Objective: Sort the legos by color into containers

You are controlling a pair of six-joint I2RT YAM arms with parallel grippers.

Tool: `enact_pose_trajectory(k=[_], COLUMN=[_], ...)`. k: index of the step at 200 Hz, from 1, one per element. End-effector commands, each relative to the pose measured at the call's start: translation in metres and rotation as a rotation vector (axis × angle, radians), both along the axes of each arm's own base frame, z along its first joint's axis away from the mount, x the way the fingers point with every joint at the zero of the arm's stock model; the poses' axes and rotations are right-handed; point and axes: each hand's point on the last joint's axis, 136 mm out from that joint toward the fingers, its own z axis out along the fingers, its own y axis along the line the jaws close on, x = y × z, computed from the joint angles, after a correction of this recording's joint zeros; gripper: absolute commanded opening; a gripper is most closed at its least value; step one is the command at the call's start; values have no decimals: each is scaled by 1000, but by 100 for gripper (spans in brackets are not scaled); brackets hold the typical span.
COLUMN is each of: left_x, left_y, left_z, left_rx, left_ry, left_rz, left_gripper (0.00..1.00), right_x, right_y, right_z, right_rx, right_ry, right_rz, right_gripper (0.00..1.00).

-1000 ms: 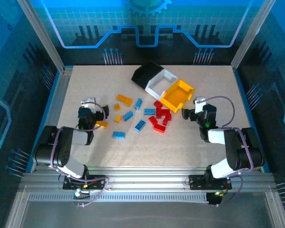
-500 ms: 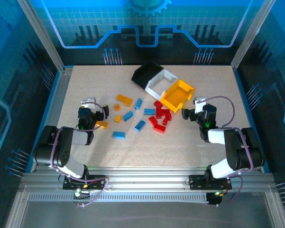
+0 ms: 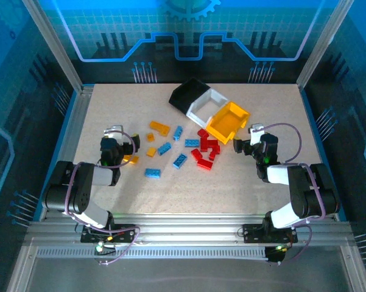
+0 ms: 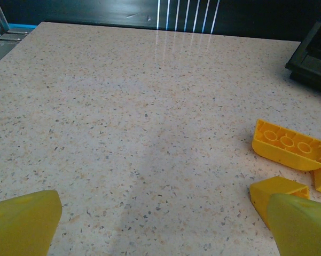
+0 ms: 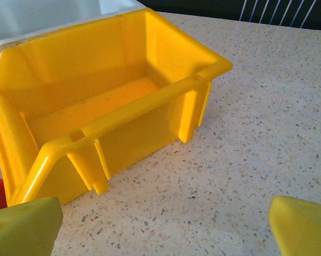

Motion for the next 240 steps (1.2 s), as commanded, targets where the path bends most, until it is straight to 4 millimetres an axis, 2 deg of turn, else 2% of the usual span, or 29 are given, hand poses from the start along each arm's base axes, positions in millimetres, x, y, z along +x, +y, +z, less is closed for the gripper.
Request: enact_pose_trajectory(k=[1, 51, 72, 113, 132, 152, 180, 204, 225, 240], left_x=[5, 4, 1, -10, -16, -26, -40, -56, -72, -86], left_y=[1, 1, 9, 18, 24, 25, 18, 9, -6, -21], left_z=[5, 5, 11, 38, 53, 68, 89, 103, 101, 91], left_rx=[5, 5, 3, -15, -72, -171, -301, -353, -424, -463], left_ry=[-12, -12, -32, -11, 35, 79, 151, 210, 308, 387], left_rz=[-9, -8, 38, 105, 161, 212, 241, 242, 203, 162], left_gripper=[99, 99, 99, 99, 99, 99, 99, 99, 99, 99], right_x=[6, 6, 7, 14, 10, 2, -18, -47, -77, -99], right_y=[-3, -2, -6, -14, -25, -28, -10, -2, 9, 25], right_z=[7, 7, 9, 41, 56, 64, 70, 71, 69, 61], right_rx=[5, 7, 7, 26, 168, 278, 314, 294, 312, 349], right_ry=[-22, -20, -5, 88, 159, 333, 552, 675, 766, 847], right_rz=[-4, -2, -22, -75, -167, -229, -218, -238, -243, -224], right_gripper=[100, 100, 100, 100, 100, 100, 100, 100, 99, 97])
